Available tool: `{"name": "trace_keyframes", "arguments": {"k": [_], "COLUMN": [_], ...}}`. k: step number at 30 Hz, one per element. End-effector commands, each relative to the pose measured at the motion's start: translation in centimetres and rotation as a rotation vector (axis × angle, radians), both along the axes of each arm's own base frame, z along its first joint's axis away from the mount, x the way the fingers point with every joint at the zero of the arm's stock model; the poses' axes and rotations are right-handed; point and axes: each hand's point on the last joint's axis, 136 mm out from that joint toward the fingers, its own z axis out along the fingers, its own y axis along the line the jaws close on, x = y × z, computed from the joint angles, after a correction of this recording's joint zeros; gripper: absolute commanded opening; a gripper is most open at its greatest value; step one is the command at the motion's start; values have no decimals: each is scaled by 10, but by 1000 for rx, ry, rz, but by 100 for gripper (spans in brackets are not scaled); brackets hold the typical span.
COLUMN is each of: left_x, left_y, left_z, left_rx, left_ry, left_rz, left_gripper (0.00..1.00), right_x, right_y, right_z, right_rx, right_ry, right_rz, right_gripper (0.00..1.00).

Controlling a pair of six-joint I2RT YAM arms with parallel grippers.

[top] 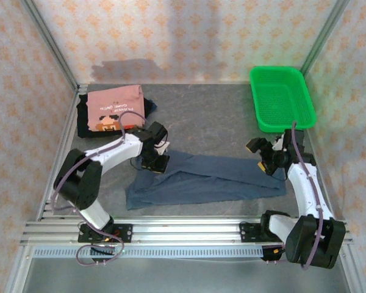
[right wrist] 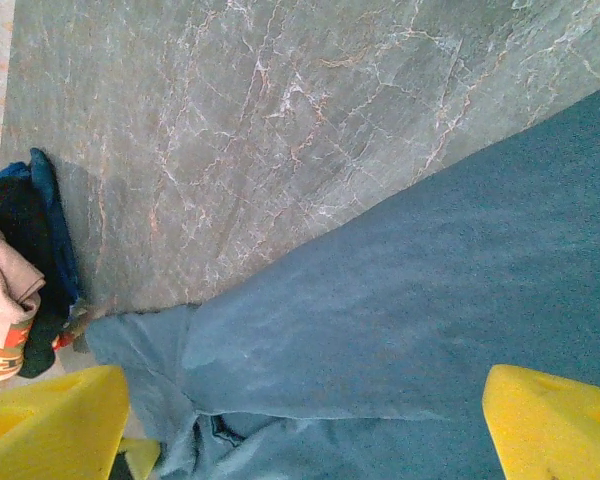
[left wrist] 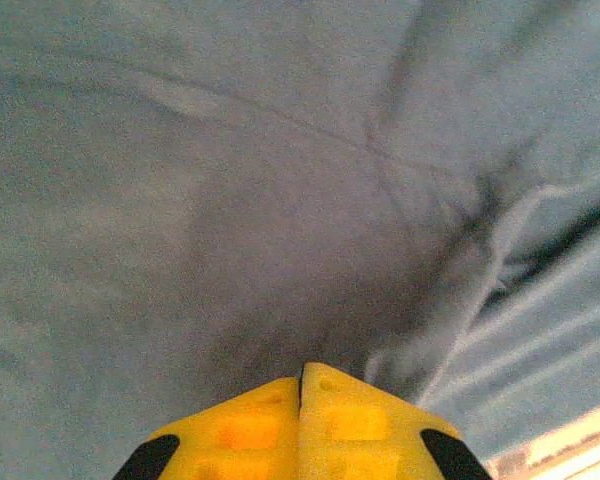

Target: Fold and stack the t-shirts

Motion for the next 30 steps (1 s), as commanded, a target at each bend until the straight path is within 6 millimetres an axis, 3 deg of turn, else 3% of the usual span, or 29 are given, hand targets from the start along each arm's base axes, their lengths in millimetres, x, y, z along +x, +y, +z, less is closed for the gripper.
{"name": "trace_keyframes", "arguments": {"k": [1,6,10,14,17,19,22,23,27,30], "left_x": [-16,-51,-67,-56,-40,-27,-15,-15,-19,-20], "left_y": [-2,-22,-40,-45,-38,-22,10,20,35,46], "left_z": [2,-12,-10,22,48,52,36,28,0,-23], "left_rx": [6,-33,-63,-144,-179,-163,-73,-13,160,272], "left_ry": [-33,-5,-4,-124,-213,-234,-171,-137,-14,36], "left_rz": [2,-37,-76,-21,66,186,362,401,456,493], "left_gripper": [5,11,36,61,70,74,72,68,31,16], "right_x": [5,10,13,15,14,11,5,2,-12,-16], "right_y": [-1,-1,-1,-1,1,6,20,26,33,31], "right_z": [-3,-5,-7,-5,-4,-5,-10,-22,-54,-73], "right_rx": [0,2,8,13,12,0,-65,-96,-278,-348], "right_ry": [-3,2,14,16,24,40,82,136,289,346], "right_rz": [-6,-3,-2,-2,8,36,109,136,191,159], "right_gripper": [92,92,92,92,92,92,92,92,80,61]}}
